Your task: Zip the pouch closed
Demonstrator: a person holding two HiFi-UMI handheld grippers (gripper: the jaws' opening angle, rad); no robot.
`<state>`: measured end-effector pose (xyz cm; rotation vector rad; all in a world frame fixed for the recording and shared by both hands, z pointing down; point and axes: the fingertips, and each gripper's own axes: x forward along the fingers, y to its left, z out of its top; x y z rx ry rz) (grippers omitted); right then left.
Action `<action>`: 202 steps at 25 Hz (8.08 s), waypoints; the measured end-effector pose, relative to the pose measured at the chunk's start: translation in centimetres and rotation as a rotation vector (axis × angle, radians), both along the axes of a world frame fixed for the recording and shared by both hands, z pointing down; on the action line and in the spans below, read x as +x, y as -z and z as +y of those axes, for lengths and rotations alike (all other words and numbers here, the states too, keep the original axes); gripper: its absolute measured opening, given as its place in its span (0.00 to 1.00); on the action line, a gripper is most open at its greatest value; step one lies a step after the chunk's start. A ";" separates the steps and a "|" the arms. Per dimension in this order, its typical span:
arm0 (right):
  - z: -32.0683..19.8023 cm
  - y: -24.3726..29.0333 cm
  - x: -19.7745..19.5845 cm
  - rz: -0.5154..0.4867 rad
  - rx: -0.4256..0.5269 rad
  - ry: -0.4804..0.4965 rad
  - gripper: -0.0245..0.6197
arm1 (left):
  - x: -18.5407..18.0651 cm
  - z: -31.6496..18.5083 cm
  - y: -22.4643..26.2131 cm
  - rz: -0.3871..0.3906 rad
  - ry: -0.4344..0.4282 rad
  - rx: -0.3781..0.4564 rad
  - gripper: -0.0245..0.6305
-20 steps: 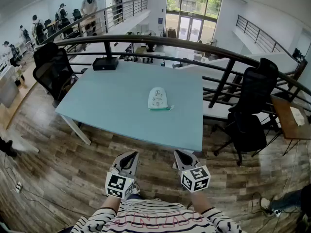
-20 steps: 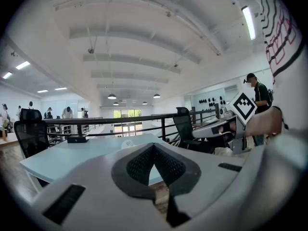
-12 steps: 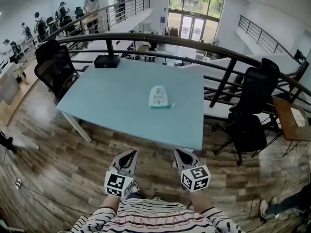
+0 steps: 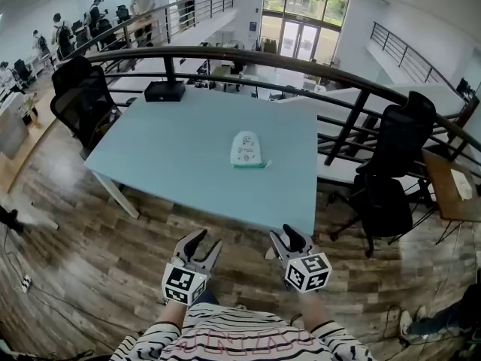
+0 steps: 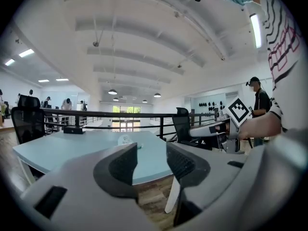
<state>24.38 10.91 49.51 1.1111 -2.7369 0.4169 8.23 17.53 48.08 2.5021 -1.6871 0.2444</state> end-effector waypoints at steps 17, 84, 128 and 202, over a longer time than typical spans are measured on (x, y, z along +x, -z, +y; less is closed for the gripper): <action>-13.0 -3.3 -8.2 0.045 -0.115 -0.207 0.32 | -10.2 -16.6 -1.9 0.005 -0.202 -0.094 0.31; -40.7 -19.3 -8.8 0.923 -0.055 0.779 0.12 | -13.4 -36.3 -8.3 0.009 -0.012 -0.309 0.31; -23.9 -10.9 -22.5 0.357 -0.278 0.237 0.09 | -11.3 -29.4 -11.4 -0.075 -0.480 -0.259 0.31; -23.2 -10.6 -20.8 0.389 -0.315 0.069 0.08 | -12.1 -32.5 -14.1 0.021 -0.357 -0.455 0.08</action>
